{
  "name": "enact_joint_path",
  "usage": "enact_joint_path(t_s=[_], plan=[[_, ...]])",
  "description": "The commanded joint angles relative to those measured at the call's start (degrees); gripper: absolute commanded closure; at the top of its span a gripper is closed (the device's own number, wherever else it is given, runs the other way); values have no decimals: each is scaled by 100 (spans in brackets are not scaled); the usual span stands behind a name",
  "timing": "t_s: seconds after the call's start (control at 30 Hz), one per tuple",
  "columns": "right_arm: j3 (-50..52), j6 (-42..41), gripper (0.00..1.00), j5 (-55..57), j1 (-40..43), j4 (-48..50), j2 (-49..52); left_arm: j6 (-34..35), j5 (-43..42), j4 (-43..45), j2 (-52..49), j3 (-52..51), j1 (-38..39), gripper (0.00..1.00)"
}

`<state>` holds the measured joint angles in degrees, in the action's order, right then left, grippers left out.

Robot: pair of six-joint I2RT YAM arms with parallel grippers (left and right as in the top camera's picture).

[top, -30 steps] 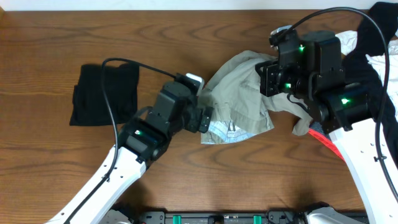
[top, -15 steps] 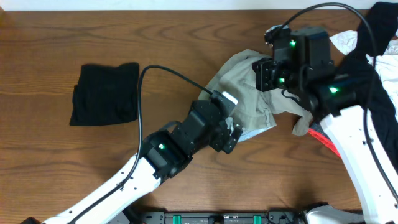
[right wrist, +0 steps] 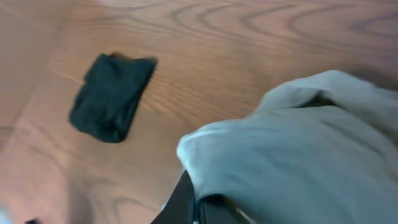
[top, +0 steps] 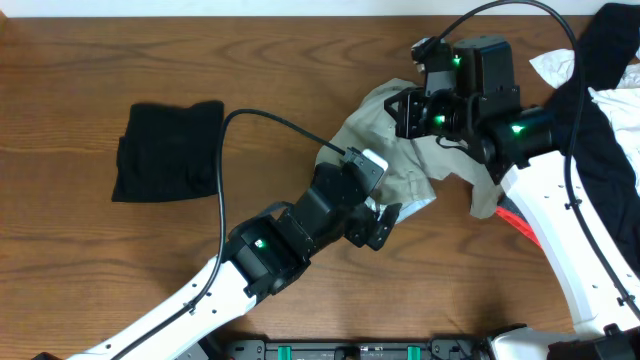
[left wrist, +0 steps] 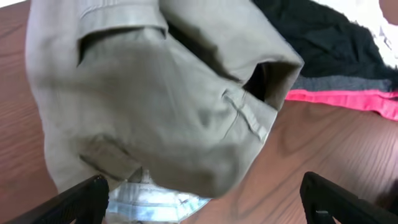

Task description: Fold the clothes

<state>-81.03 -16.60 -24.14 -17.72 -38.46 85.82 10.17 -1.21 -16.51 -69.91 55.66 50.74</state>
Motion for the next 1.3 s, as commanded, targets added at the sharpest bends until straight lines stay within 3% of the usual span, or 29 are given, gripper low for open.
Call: enact_joint_path(t_s=[0.0,0.5,0.57,0.67,0.7,0.77,0.8,0.87,0.97,1.13,1.27], plan=[[-20,-181,99,-579,-35,46,-83,138,188,42,-72,120,13,2],[-20,-129,99,-1375,-35,61,-87,133,387,448,-619,120,11,0],[-20,-107,99,-1403,-35,57,-96,133,387,459,-667,120,11,5],[-20,-92,99,-1429,-35,59,-144,133,402,470,-723,120,11,17],[-20,-70,99,-1429,-35,59,-168,133,479,468,-726,120,7,28],[-20,4,99,-1423,-35,57,-243,133,682,468,-723,120,7,67],[-20,28,99,-1425,-35,57,-280,133,802,470,-723,120,7,80],[-20,42,99,-1375,-35,59,-354,131,990,470,-706,122,9,94],[-20,153,99,-1064,-33,31,-444,131,1082,461,-553,122,7,94],[-20,258,94,553,79,-227,-507,-9,1478,345,313,125,-72,94],[-20,723,70,970,286,-555,-507,-494,2260,203,1132,125,-258,94]])
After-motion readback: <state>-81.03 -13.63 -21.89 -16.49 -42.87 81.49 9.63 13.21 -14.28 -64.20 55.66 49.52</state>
